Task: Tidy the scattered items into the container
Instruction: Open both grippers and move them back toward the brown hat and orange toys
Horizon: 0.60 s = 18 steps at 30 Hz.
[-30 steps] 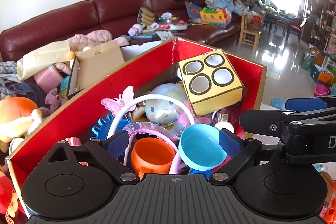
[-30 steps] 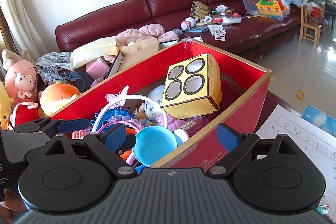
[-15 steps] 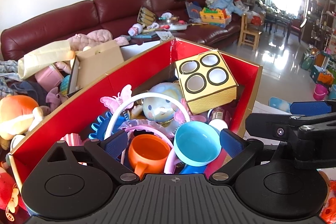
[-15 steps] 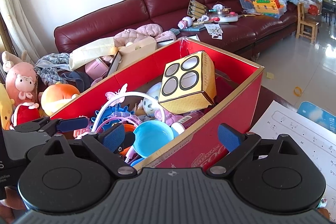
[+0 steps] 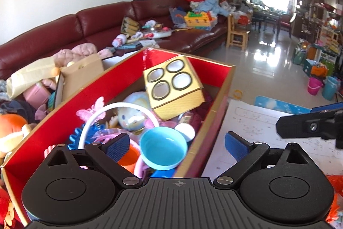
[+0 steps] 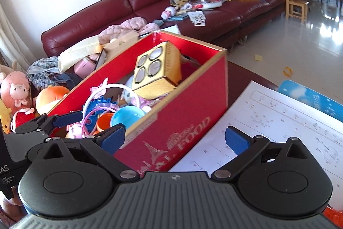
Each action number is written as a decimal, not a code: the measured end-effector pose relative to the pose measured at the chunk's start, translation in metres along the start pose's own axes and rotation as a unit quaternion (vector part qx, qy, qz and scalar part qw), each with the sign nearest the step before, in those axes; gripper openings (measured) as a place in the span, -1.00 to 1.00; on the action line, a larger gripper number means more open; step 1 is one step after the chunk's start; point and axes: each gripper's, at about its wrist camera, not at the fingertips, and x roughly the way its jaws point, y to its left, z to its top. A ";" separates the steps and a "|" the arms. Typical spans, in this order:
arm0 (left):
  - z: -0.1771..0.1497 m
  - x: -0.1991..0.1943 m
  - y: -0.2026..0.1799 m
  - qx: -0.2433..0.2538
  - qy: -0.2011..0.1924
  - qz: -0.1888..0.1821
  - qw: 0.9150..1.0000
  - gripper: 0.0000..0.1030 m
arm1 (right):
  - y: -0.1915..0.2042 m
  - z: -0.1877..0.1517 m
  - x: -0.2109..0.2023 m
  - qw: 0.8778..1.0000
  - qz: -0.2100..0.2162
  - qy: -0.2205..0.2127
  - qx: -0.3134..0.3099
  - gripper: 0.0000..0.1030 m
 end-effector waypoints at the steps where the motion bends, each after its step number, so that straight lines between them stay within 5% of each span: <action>1: 0.000 0.000 -0.004 0.005 -0.001 -0.005 1.000 0.97 | -0.007 -0.001 -0.005 1.000 -0.004 -0.003 0.003 0.96; 11: -0.029 0.020 -0.078 0.093 0.034 -0.066 0.993 0.98 | -0.097 -0.052 -0.029 0.993 -0.069 0.015 0.095 0.98; 18: -0.071 0.046 -0.122 0.139 0.083 -0.106 0.981 0.98 | -0.159 -0.109 -0.023 0.971 -0.113 0.072 0.199 0.98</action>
